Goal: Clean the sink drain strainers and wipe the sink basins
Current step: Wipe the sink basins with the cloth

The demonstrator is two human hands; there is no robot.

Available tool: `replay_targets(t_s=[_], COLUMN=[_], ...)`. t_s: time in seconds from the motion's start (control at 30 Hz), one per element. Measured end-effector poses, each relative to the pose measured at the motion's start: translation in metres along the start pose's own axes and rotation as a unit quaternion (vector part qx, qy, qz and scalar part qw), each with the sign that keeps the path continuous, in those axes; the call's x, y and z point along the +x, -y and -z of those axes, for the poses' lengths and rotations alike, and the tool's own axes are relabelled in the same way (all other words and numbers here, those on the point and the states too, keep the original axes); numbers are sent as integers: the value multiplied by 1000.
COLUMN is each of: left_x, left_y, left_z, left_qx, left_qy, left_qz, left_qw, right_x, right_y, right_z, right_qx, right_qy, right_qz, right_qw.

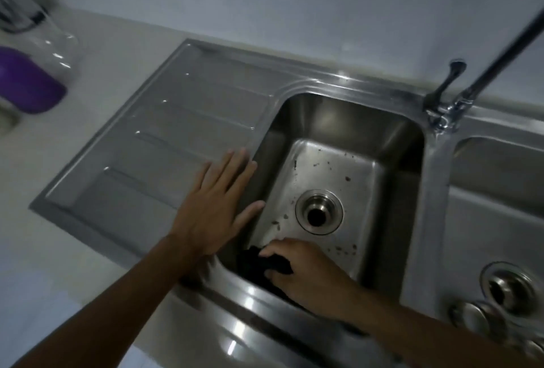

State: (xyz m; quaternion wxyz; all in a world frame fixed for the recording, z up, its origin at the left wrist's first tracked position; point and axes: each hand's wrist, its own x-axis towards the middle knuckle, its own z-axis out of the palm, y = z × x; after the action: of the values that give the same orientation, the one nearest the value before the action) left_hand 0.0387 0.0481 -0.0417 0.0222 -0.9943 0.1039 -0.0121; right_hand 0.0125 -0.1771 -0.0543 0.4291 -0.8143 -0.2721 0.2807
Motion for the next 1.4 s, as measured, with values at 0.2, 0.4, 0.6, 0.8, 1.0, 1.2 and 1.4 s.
replay_targets(t_s=[0.2,0.4,0.6,0.8,1.0,1.2,1.4], left_x=[30,31,35,35,33,31,35], left_y=[5,6,6,9,9,8,10], left_z=[-10,-10,-8,-11,-8,-8,-15], left_qx=[2,-33,-48,-56,-53,-62,-66], left_qy=[-25,-27,-2,-7,2,-5,-12], left_qz=[-60,-54,-56,-69,-61,-59,-70], left_qw=[998,998,997,996,997,996,995], right_x=[88,103,177,175,101,128,188], right_y=[-24,-83,-129,-159,-168,-158,-137], right_z=[-69,-76,-14,49,57,48,10], right_qx=[-142,-353,-344,-440,-371,-307,-361], right_qy=[27,-136,-207,-186,-248,-313,-236], right_qz=[-85,25,-115,-160,-389,-395,-122], right_qw=[986,925,909,864,806,807,894])
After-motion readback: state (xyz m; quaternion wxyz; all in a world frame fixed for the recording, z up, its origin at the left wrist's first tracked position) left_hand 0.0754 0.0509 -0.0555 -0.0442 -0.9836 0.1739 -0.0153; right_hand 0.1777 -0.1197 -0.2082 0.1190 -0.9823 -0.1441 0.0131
